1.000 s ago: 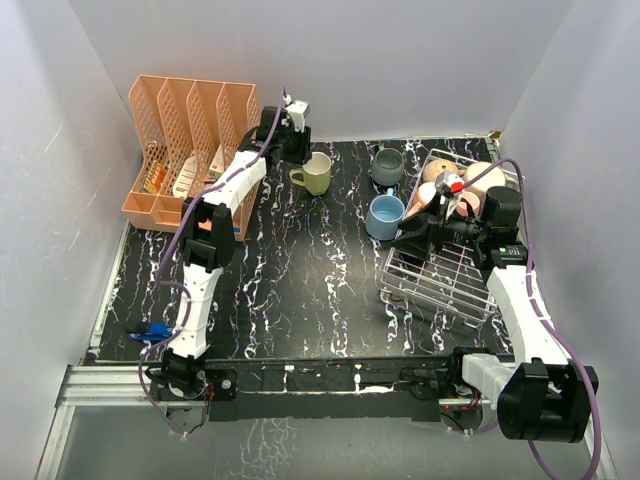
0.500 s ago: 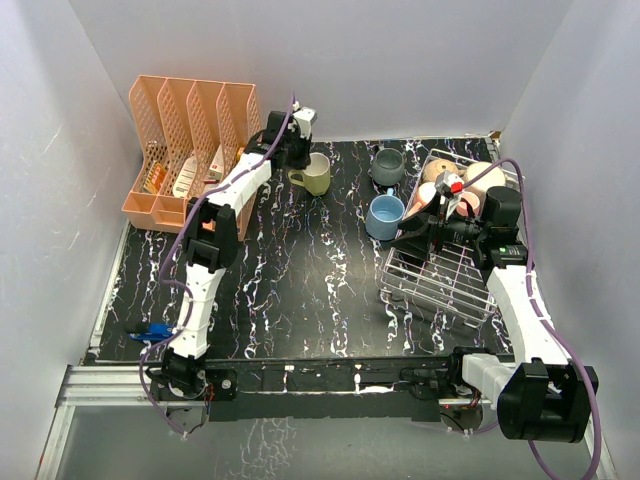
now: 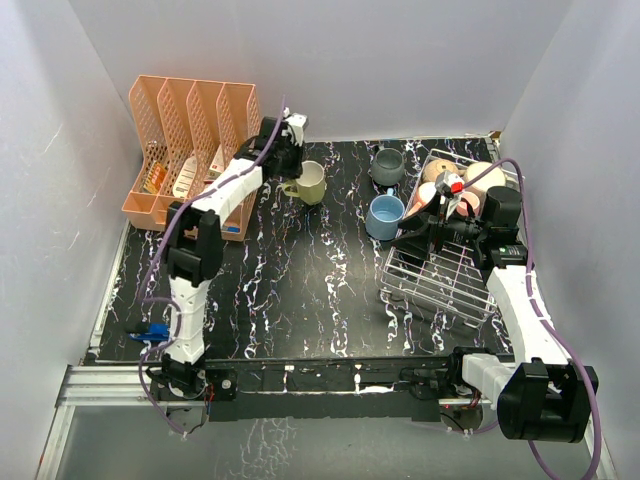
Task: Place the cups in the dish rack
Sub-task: Pick up the cup at the center of the board.
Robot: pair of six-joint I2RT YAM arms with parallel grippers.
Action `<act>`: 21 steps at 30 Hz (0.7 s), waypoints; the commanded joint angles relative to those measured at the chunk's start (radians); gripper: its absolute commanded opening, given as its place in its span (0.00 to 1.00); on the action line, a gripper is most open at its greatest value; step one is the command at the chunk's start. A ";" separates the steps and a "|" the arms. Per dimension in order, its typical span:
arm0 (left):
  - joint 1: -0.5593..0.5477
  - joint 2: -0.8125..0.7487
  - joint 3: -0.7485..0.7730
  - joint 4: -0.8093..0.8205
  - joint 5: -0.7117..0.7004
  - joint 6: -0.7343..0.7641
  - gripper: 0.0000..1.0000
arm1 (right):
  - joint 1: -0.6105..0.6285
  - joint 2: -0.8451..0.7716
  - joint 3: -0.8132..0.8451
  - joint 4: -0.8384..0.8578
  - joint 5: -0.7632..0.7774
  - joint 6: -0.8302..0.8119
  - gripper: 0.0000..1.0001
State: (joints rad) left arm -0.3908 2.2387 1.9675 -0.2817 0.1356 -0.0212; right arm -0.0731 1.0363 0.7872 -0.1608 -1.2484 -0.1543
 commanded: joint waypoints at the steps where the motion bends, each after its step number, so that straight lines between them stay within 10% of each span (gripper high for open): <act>1: -0.009 -0.323 -0.163 0.133 -0.067 -0.112 0.00 | -0.003 -0.005 -0.014 0.058 -0.002 0.008 0.59; 10: -0.087 -0.792 -0.740 0.239 -0.271 -0.377 0.00 | -0.002 -0.003 -0.038 0.101 -0.042 0.038 0.59; 21: -0.358 -0.986 -0.934 0.003 -0.724 -0.662 0.00 | -0.004 0.007 -0.052 0.121 -0.050 0.041 0.59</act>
State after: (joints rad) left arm -0.6785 1.3071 1.0275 -0.2367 -0.3634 -0.5335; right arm -0.0731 1.0397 0.7364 -0.0971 -1.2827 -0.1135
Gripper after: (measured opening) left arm 0.097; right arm 0.593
